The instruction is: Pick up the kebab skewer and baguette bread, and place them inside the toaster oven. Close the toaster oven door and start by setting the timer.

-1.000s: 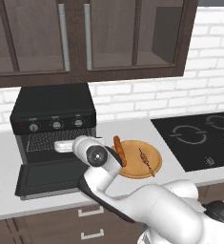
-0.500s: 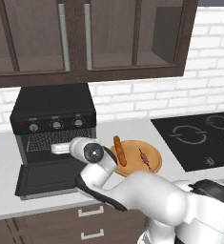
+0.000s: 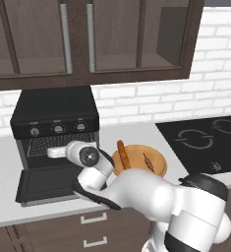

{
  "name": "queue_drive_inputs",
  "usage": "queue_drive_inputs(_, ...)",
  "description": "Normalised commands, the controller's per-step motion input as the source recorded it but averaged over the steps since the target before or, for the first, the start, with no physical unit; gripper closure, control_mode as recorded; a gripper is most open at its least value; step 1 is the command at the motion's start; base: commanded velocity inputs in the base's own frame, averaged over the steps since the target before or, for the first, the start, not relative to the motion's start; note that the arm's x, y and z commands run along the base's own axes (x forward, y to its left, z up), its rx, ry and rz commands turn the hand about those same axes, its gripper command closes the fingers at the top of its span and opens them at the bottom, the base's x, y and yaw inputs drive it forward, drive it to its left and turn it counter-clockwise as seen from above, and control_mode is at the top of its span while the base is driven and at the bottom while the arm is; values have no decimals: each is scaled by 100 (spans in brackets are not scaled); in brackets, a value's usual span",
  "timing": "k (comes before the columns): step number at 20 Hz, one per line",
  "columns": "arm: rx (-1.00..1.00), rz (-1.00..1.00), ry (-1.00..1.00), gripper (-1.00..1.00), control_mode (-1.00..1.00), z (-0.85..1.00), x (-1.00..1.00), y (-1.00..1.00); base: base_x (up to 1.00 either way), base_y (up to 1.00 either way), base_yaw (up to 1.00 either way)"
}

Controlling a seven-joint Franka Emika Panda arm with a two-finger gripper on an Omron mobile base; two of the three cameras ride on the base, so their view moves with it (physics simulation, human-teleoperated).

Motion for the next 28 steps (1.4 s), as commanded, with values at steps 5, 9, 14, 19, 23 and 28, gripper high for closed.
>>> queue_drive_inputs(5, 0, 0, 0, -100, -100, -1, 18, 11, 0, 0, 0)
queue_drive_inputs(9, 0, 0, 0, -100, -100, -15, 24, 0, 0, 0, 0)
queue_drive_inputs(14, 0, 0, 0, -100, -100, -18, 33, 0, 0, 0, 0)
queue_drive_inputs(19, 0, 0, 0, -100, -100, -17, 13, 0, 0, 0, 0)
queue_drive_inputs(23, 0, 0, 0, -100, -100, -13, 13, 0, 0, 0, 0)
queue_drive_inputs(28, 0, 0, 0, -100, -100, -10, 10, 0, 0, 0, 0)
